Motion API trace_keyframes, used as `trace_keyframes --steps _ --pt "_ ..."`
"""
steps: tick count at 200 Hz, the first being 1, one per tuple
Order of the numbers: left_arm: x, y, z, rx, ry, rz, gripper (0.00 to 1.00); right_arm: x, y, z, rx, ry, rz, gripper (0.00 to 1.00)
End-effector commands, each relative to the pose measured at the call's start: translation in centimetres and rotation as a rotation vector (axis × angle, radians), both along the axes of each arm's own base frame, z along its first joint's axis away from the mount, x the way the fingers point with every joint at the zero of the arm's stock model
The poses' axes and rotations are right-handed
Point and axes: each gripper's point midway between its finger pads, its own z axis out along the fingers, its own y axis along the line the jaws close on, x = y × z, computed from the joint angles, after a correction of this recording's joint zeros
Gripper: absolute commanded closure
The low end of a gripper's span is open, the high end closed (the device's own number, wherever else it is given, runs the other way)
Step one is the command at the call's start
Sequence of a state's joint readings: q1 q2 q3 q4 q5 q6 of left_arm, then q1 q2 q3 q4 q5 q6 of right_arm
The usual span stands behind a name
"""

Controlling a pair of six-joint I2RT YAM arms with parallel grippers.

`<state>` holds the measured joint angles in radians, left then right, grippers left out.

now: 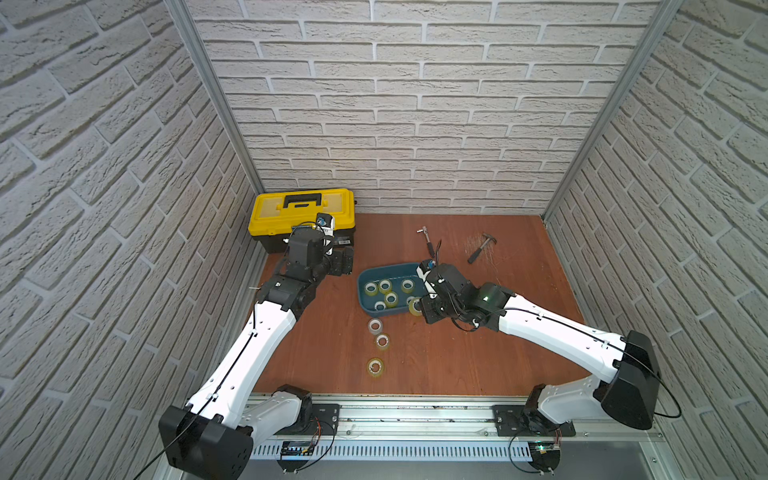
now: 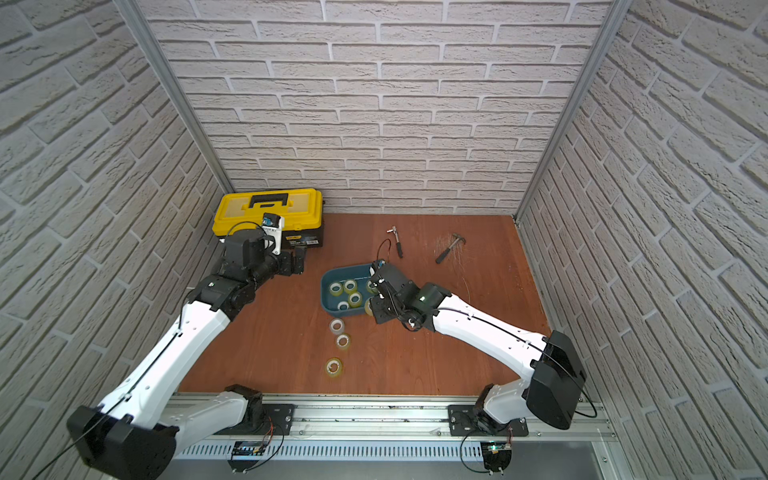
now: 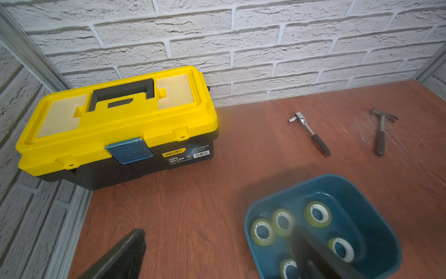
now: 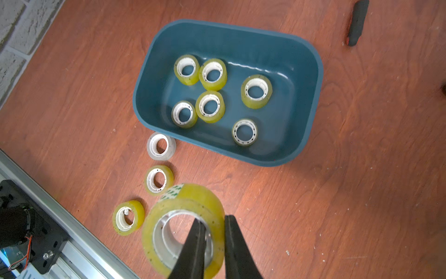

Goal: Put the transparent tape into the storage box
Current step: Adjust the tape at the storage box.

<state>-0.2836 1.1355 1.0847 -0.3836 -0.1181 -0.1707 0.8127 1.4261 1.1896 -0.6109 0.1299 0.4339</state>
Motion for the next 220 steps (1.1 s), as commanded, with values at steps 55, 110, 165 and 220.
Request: trace_keyframes --steps 55,110,165,220 --pt "1.0 2.2 -2.9 -0.077 0.043 0.046 0.02 8.2 -0.1 -2.6 -0.114 0.040 -0.019 0.92" --pt "0.4 2.2 -1.8 -0.075 0.008 0.042 0.02 13.3 2.2 -5.8 -0.132 0.075 -0.035 0.93" --pt "0.1 1.9 -1.5 -0.073 -0.004 0.031 0.02 15.7 3.6 -9.5 -0.145 0.124 -0.057 0.92" --pt "-0.1 1.4 -1.3 -0.073 -0.012 0.014 0.02 15.9 3.9 -12.1 -0.142 0.156 -0.077 0.92"
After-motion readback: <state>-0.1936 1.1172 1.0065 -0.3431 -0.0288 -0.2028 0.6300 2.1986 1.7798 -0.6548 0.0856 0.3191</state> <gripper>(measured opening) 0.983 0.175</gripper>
